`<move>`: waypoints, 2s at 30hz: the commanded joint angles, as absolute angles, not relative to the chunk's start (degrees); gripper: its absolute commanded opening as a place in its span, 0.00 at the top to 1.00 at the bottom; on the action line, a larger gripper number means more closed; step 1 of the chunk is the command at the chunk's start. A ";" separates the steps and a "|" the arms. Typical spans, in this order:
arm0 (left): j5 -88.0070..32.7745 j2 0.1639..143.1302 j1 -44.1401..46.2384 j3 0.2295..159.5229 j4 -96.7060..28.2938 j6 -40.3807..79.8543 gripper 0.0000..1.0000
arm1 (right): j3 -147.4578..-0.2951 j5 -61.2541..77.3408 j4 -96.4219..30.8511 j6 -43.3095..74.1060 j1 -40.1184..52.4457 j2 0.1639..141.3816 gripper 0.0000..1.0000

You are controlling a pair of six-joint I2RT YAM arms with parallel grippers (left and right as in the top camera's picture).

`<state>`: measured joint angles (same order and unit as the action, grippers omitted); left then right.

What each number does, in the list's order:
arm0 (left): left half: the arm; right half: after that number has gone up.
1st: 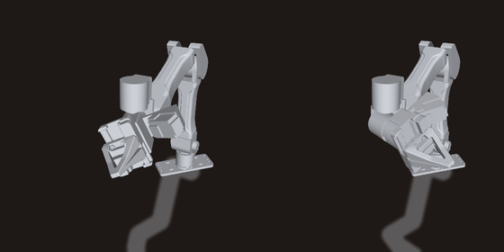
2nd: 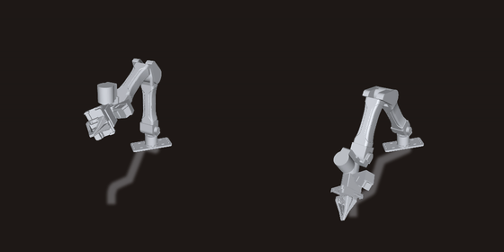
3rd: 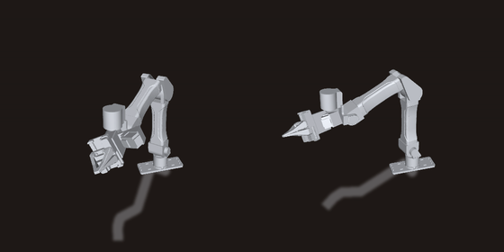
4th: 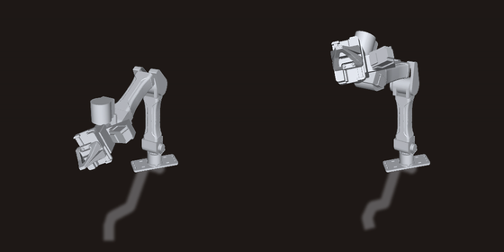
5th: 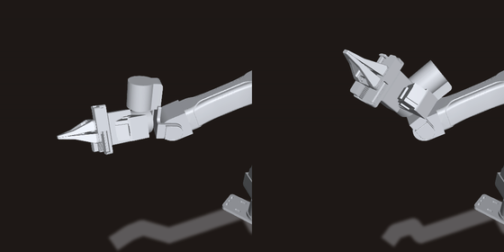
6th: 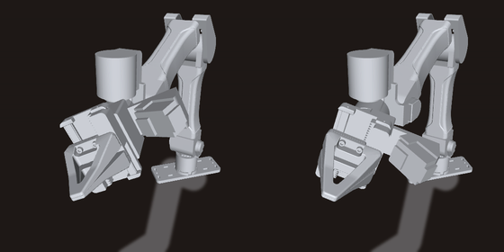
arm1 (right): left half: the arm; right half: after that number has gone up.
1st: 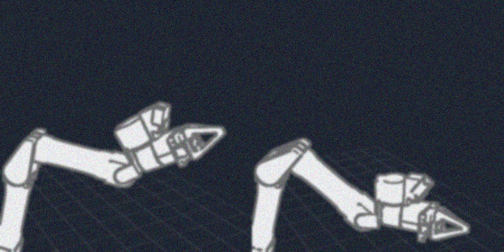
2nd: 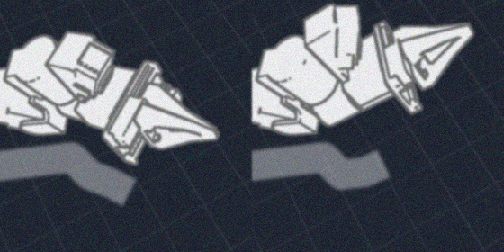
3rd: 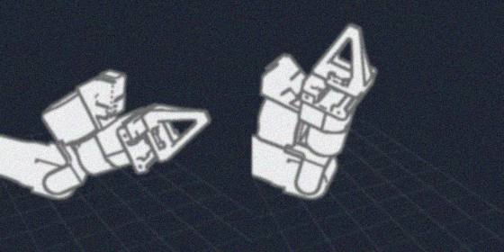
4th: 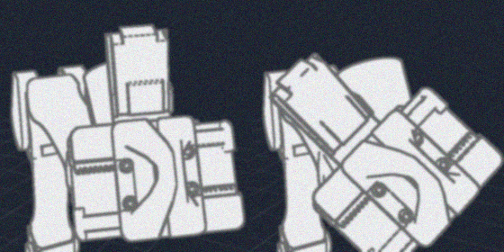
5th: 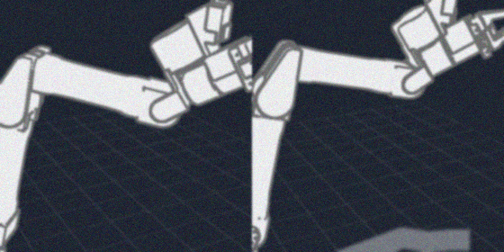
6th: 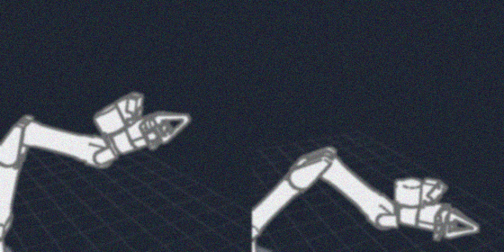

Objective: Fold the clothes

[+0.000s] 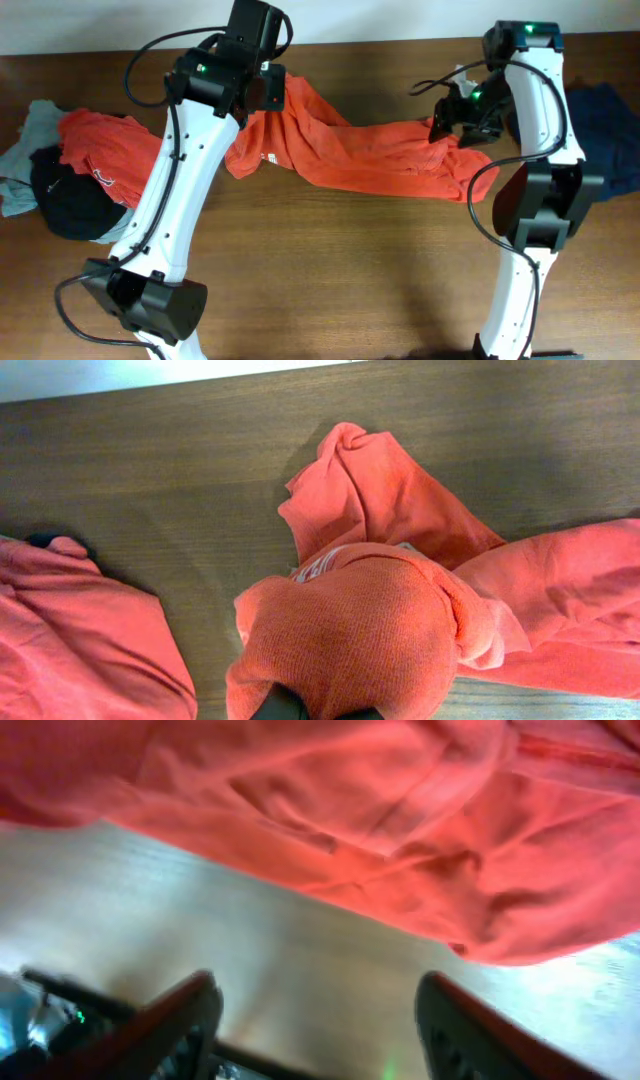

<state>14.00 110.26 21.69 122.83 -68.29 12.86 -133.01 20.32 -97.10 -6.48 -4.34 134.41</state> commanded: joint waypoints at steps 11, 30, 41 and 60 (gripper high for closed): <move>16.16 110.08 21.61 122.98 -68.12 11.97 0.99 | -118.10 17.28 -84.77 3.97 3.88 132.51 0.52; 16.34 110.08 21.61 122.98 -68.07 11.94 0.99 | -107.79 12.12 -72.14 6.96 4.10 132.51 0.54; 16.34 110.17 21.61 122.98 -67.94 11.94 0.99 | -107.79 12.45 -71.05 6.94 3.11 132.51 0.59; 17.02 110.17 21.58 122.98 -67.22 11.94 0.99 | -110.67 14.96 -74.22 6.90 2.96 132.42 0.96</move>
<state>15.73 110.26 21.69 122.83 -67.85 12.86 -108.18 14.46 -71.79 7.07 3.36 134.28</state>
